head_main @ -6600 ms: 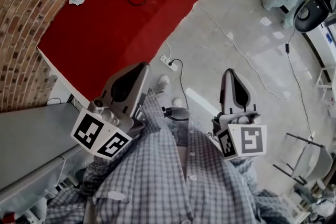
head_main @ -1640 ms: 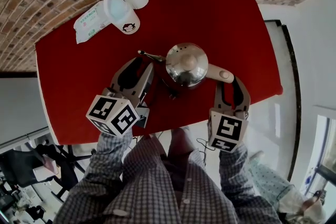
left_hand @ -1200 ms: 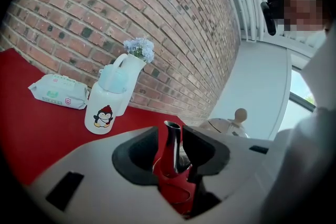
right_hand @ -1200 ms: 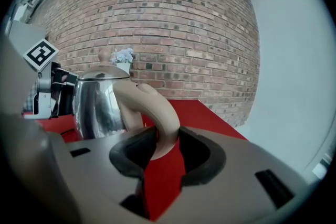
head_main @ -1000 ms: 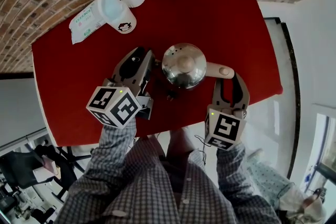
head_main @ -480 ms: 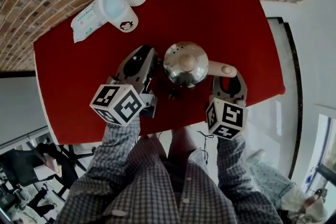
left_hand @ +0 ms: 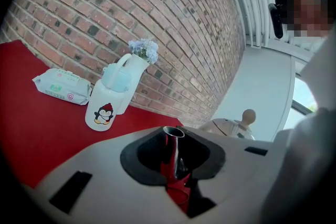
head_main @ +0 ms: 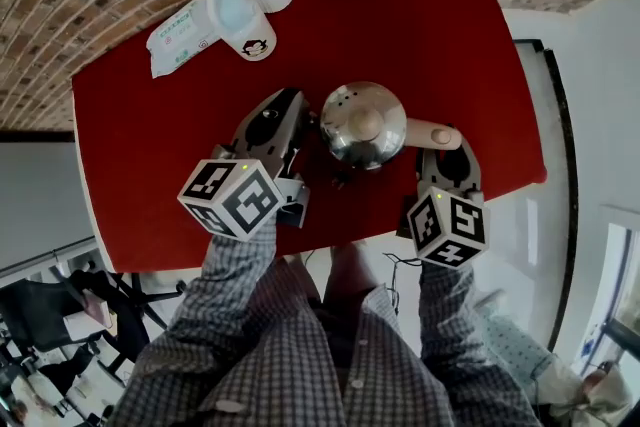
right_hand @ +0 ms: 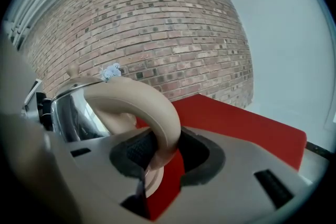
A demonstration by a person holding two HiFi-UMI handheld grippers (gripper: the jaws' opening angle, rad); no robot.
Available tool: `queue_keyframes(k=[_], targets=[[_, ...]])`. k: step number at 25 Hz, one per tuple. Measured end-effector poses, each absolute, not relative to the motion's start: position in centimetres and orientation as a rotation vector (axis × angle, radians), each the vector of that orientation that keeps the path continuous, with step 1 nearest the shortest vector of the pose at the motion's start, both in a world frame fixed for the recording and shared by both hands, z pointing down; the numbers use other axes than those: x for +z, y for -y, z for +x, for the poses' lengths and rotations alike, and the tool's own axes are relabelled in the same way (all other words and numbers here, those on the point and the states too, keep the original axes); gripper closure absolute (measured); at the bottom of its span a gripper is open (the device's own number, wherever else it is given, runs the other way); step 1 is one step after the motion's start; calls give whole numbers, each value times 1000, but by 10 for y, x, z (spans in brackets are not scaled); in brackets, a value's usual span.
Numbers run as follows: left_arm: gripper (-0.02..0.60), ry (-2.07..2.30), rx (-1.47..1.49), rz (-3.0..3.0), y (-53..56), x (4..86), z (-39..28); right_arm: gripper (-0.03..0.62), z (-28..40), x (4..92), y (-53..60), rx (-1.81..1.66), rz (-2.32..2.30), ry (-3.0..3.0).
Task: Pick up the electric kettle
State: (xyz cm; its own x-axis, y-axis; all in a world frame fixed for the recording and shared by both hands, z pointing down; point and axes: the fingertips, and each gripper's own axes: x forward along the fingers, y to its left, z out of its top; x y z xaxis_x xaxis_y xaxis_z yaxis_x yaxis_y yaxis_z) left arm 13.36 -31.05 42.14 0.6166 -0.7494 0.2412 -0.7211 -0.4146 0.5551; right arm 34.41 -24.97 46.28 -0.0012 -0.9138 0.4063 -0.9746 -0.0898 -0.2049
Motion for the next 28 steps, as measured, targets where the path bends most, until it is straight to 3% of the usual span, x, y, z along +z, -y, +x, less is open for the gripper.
queue_keyframes(k=[28], targets=[[520,1127,-165,2418,240,277,52,461,259,330,185,535,2105,2176]])
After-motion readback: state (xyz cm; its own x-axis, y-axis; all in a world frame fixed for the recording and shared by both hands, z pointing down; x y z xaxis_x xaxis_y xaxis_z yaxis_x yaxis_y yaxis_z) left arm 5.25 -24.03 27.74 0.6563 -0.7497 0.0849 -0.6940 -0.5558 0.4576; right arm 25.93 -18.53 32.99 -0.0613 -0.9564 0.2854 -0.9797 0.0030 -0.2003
